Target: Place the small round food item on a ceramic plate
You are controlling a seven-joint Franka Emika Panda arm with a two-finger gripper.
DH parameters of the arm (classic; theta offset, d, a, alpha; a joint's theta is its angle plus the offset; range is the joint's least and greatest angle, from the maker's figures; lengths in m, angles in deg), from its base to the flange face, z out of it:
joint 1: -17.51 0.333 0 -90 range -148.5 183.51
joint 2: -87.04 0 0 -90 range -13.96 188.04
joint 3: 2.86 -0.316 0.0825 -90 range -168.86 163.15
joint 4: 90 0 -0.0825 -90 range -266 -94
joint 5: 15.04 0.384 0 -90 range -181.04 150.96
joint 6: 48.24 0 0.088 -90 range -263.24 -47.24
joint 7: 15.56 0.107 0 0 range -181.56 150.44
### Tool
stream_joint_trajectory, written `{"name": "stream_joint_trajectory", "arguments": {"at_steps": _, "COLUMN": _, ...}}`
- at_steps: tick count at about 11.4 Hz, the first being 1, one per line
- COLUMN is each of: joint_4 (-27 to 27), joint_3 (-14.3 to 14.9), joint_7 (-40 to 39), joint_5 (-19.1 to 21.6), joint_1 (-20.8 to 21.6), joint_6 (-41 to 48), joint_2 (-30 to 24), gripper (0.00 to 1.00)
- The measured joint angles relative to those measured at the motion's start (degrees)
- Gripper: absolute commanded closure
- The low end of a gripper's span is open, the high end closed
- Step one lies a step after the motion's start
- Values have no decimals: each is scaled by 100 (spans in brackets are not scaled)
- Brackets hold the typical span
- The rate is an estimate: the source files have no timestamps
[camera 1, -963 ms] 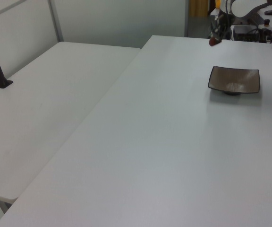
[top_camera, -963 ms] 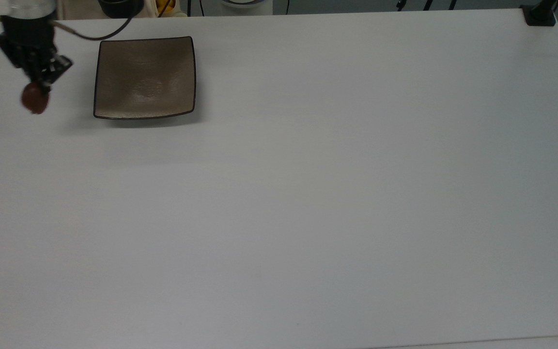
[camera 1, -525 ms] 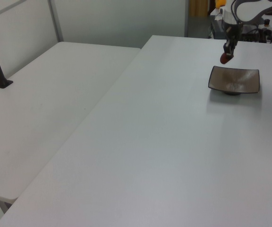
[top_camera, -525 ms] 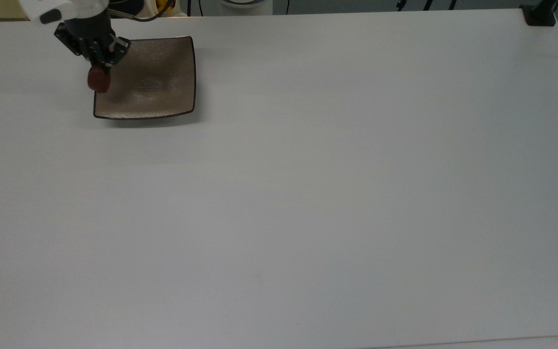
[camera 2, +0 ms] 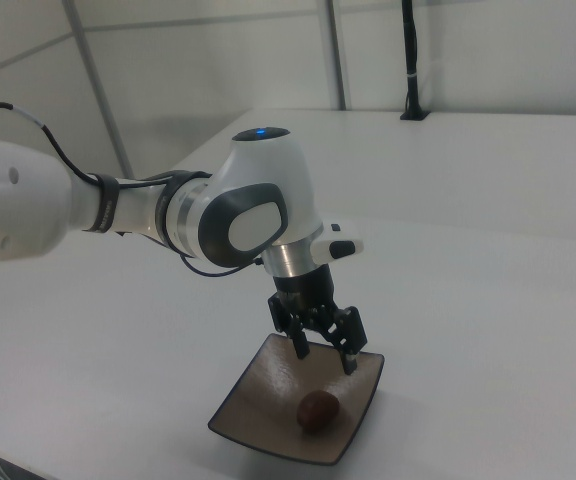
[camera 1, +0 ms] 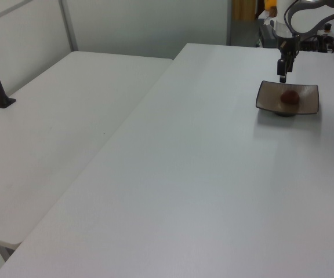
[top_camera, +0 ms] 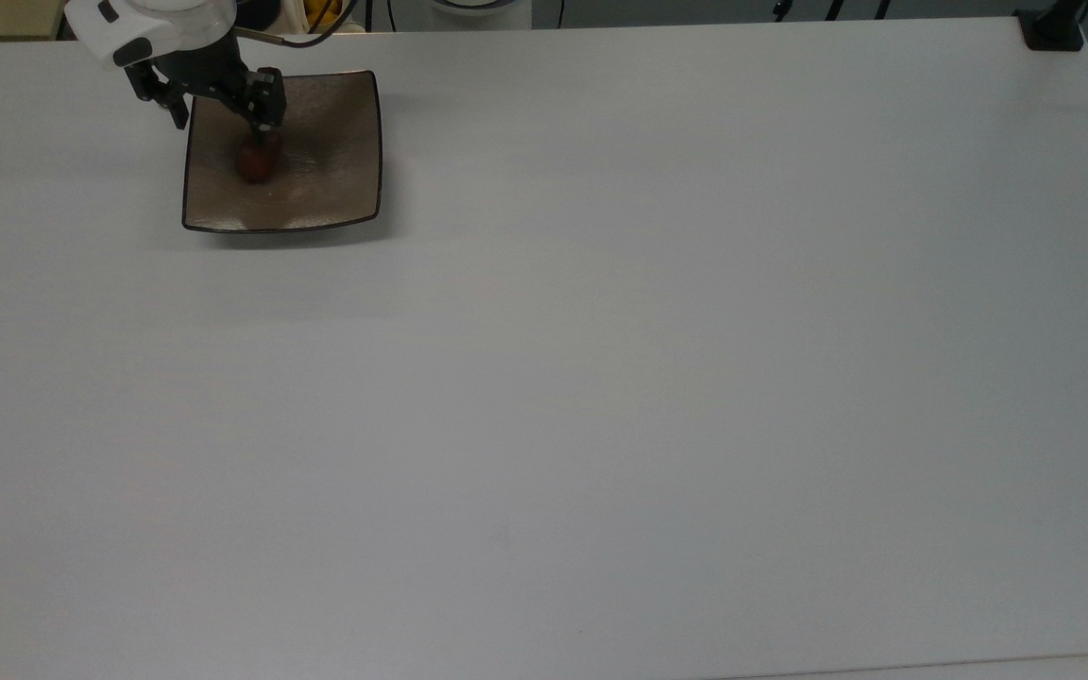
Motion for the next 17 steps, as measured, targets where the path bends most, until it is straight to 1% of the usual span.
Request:
{"name": "stream_joint_trajectory", "arguments": {"at_steps": 3, "joint_4": 54, "joint_3": -3, "joint_7": -6, "joint_5": 0, "joint_1": 48, "joint_6": 33, "joint_2": -20, "gripper": 0}}
{"name": "stream_joint_trajectory", "arguments": {"at_steps": 4, "joint_4": 163, "joint_3": -4, "joint_7": -4, "joint_5": 0, "joint_1": 143, "joint_6": 336, "joint_2": -26, "gripper": 0}}
{"name": "stream_joint_trajectory", "arguments": {"at_steps": 5, "joint_4": 408, "joint_3": -29, "joint_7": 45, "joint_5": 0, "joint_1": 261, "joint_6": 793, "joint_2": -34, "gripper": 0}}
{"name": "stream_joint_trajectory", "arguments": {"at_steps": 6, "joint_4": 744, "joint_3": -143, "joint_7": 163, "joint_5": 5, "joint_1": 317, "joint_6": 1201, "joint_2": -52, "gripper": 0}}
{"name": "stream_joint_trajectory", "arguments": {"at_steps": 7, "joint_4": 1147, "joint_3": -313, "joint_7": 401, "joint_5": 34, "joint_1": 349, "joint_6": 1625, "joint_2": -88, "gripper": 0}}
{"name": "stream_joint_trajectory", "arguments": {"at_steps": 9, "joint_4": 1713, "joint_3": -580, "joint_7": 656, "joint_5": 157, "joint_1": 404, "joint_6": 2403, "joint_2": -161, "gripper": 0}}
{"name": "stream_joint_trajectory", "arguments": {"at_steps": 10, "joint_4": 1879, "joint_3": -714, "joint_7": 693, "joint_5": 392, "joint_1": 456, "joint_6": 2609, "joint_2": -188, "gripper": 0}}
{"name": "stream_joint_trajectory", "arguments": {"at_steps": 11, "joint_4": 2007, "joint_3": -820, "joint_7": 742, "joint_5": 881, "joint_1": 514, "joint_6": 2648, "joint_2": -202, "gripper": 0}}
{"name": "stream_joint_trajectory", "arguments": {"at_steps": 12, "joint_4": 2081, "joint_3": -869, "joint_7": 747, "joint_5": 1218, "joint_1": 590, "joint_6": 2657, "joint_2": -210, "gripper": 0}}
{"name": "stream_joint_trajectory", "arguments": {"at_steps": 13, "joint_4": 2116, "joint_3": -891, "joint_7": 804, "joint_5": 1276, "joint_1": 734, "joint_6": 2658, "joint_2": -215, "gripper": 0}}
{"name": "stream_joint_trajectory", "arguments": {"at_steps": 14, "joint_4": 2121, "joint_3": -896, "joint_7": 1056, "joint_5": 1189, "joint_1": 903, "joint_6": 2658, "joint_2": -215, "gripper": 0}}
{"name": "stream_joint_trajectory", "arguments": {"at_steps": 15, "joint_4": 2112, "joint_3": -901, "joint_7": 1274, "joint_5": 975, "joint_1": 1066, "joint_6": 2643, "joint_2": -208, "gripper": 0}}
{"name": "stream_joint_trajectory", "arguments": {"at_steps": 16, "joint_4": 2075, "joint_3": -903, "joint_7": 1389, "joint_5": 799, "joint_1": 1195, "joint_6": 2529, "joint_2": -201, "gripper": 0}}
{"name": "stream_joint_trajectory", "arguments": {"at_steps": 17, "joint_4": 2031, "joint_3": -901, "joint_7": 1439, "joint_5": 709, "joint_1": 1276, "joint_6": 2405, "joint_2": -191, "gripper": 0}}
